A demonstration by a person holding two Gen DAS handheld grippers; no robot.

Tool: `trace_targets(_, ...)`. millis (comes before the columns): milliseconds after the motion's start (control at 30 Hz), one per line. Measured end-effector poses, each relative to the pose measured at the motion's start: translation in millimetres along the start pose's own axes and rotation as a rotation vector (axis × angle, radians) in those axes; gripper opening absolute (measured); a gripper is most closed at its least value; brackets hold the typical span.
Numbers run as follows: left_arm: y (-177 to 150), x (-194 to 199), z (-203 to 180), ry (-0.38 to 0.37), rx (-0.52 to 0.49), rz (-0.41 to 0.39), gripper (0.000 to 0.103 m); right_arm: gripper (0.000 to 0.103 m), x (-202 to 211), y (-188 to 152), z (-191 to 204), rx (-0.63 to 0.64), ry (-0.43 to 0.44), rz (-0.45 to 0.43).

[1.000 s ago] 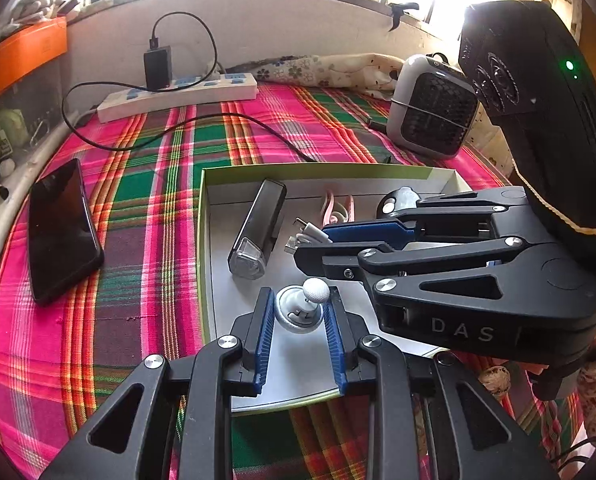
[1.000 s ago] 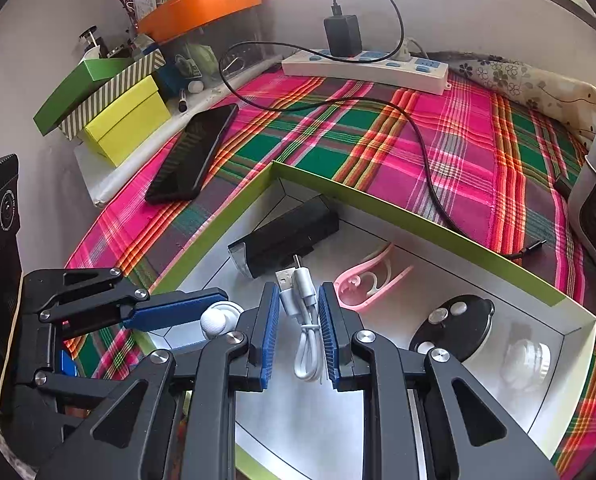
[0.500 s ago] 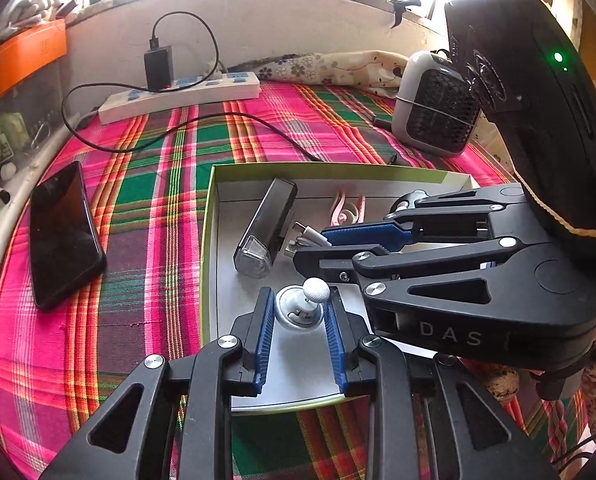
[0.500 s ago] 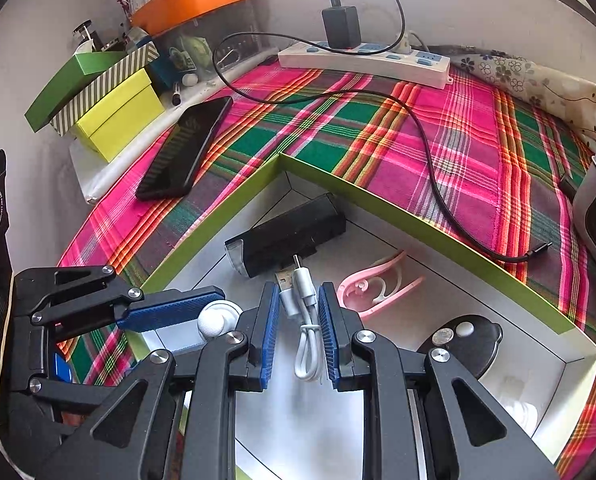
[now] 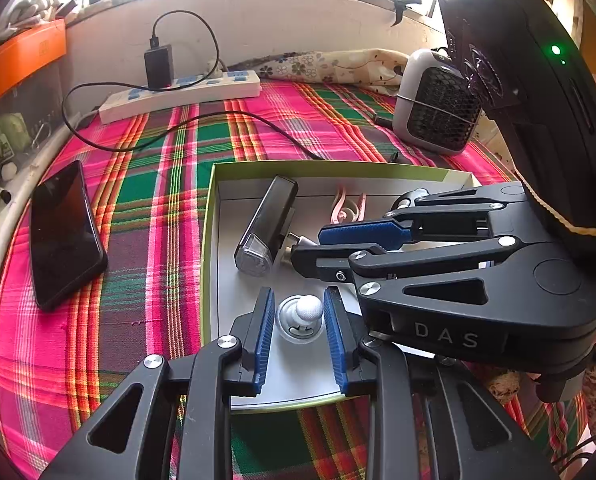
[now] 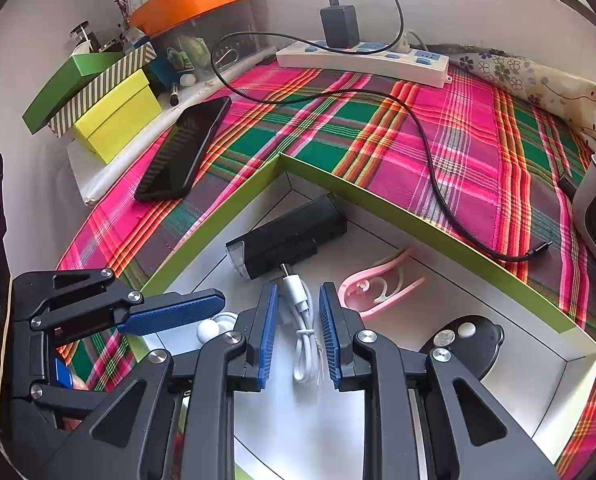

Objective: Organize objects
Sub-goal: 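Lower and open left tool releasing knob while right tool releases cable, then withdraw both tools from the box toward the remaining objects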

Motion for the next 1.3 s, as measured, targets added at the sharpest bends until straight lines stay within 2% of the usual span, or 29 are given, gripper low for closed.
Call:
trace_targets(333,0.8,0.8,0.0,-0.003,0.002,-0.001,0.024,0.023,0.9,-0.1,-1.5,-0.011,0.005,0.001)
trace_targets(500,-2.6,2.9,1.2,-0.009,0.001,-0.001,0.027,0.030,4.9,-1.7,-3.8,-0.031,0.011,-0.004)
trace_targets(633,-3.7,8.8,2.3,-0.002,0.008,-0.008,0.030,0.030,10.2,-3.5,-3.8,-0.043,0.021,-0.011)
trace_targets(733,-2.8,14.5,2.5,0.005,0.016,-0.016,0.033,0.030,16.3,-4.5,-3.6,-0.053,0.025,-0.023)
trace_targets(833,-4.4,19.7,2.2,0.011,0.017,-0.019,0.034,0.037,22.5,-5.2,-4.0,-0.066,0.031,-0.032)
trace_targets(1300,-8.7,45.6,-9.1,0.027,0.008,-0.057,0.034,0.037,62.6,-15.0,-5.7,-0.096,-0.013,-0.108)
Point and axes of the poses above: each gripper's, at about its wrist camera, not at the fingertips, and x roughly against the way its jaws point, z to its left, y to its top, the point moved 9 cm from there along -x, roughly the way its jaws point, and after that the axes turned 13 degrees about -y, right-handed, at the moved point
